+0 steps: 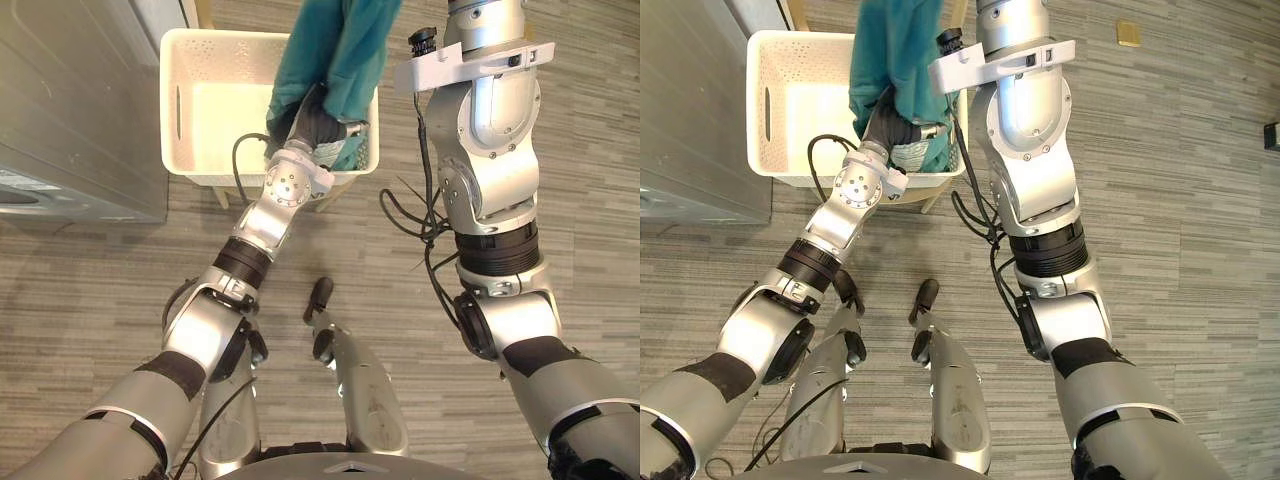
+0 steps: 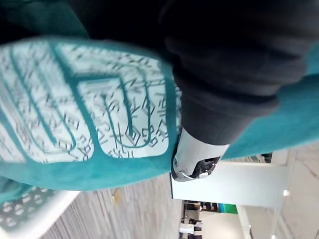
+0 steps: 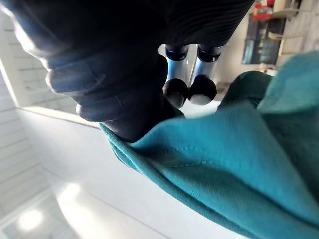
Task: Pick up the laundry basket with both hands and put the clothes into the washing machine.
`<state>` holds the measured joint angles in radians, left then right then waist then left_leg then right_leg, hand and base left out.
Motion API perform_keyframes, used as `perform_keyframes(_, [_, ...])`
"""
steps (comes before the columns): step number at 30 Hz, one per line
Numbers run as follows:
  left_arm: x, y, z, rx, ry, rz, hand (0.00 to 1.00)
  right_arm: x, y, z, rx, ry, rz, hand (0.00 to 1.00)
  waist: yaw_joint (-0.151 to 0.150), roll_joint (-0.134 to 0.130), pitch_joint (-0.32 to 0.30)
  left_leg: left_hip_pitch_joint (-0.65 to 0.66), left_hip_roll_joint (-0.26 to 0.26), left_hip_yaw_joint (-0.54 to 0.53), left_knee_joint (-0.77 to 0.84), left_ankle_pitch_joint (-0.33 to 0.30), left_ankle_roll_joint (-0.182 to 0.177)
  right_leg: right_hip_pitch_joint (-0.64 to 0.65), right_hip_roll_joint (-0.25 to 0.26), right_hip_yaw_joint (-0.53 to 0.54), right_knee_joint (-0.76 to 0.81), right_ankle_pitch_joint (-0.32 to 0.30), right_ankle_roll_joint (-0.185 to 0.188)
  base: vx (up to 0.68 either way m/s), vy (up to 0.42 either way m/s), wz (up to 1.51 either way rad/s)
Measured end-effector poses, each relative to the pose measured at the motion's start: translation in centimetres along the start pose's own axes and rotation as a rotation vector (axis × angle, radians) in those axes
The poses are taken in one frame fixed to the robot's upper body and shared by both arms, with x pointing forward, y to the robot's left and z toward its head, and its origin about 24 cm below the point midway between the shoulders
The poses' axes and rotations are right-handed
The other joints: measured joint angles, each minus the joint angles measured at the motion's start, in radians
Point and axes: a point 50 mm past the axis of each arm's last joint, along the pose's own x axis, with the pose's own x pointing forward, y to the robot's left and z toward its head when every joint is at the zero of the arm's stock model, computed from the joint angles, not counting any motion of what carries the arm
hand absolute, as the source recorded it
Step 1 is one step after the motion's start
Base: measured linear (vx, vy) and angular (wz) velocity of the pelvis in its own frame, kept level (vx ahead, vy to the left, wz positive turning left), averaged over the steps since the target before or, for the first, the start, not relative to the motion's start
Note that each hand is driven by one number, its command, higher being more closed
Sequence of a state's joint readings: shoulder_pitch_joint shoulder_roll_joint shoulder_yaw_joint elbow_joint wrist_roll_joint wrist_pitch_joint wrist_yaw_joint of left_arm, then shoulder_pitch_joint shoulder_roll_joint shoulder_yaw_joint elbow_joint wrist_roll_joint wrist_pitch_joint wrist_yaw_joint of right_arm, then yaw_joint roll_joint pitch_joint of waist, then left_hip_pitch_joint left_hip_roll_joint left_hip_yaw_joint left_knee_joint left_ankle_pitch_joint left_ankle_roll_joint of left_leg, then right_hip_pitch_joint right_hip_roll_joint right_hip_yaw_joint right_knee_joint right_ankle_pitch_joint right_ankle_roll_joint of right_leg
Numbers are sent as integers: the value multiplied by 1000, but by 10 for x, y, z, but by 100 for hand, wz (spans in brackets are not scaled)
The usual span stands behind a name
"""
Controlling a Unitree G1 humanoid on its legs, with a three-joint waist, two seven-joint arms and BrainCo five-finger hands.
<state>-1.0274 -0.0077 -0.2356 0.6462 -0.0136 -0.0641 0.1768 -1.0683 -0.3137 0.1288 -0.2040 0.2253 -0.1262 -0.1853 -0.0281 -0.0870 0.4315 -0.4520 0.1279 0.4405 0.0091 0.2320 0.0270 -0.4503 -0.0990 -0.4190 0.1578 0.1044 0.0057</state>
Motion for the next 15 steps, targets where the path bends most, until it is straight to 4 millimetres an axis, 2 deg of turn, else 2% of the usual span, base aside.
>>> perform_keyframes(1, [0,-3,3,-56,-5,0,100,-2,-4,4,10,-14,-22,0,1,0,0,1,0,0,0,0,0,1,0,0,0,0,0,-39,-30,0])
perform_keyframes(7, [-2,2,-6,-163,44,34,100,-24,-26,15,24,-75,-142,0,-4,-7,-5,46,0,25,2,-17,3,36,0,20,-4,-4,4,-53,-33,-8])
perform_keyframes(12, [-2,16,-8,-176,52,80,100,-46,-33,7,30,-11,-166,0,-30,-14,-11,56,-3,28,2,-18,5,44,0,27,-9,-2,3,-46,-29,-5])
perform_keyframes(15, [-2,24,-10,-168,55,109,100,-54,-40,3,13,23,-188,0,-30,-14,-11,84,-6,31,-3,-20,5,71,1,30,-16,0,3,-37,-35,-3])
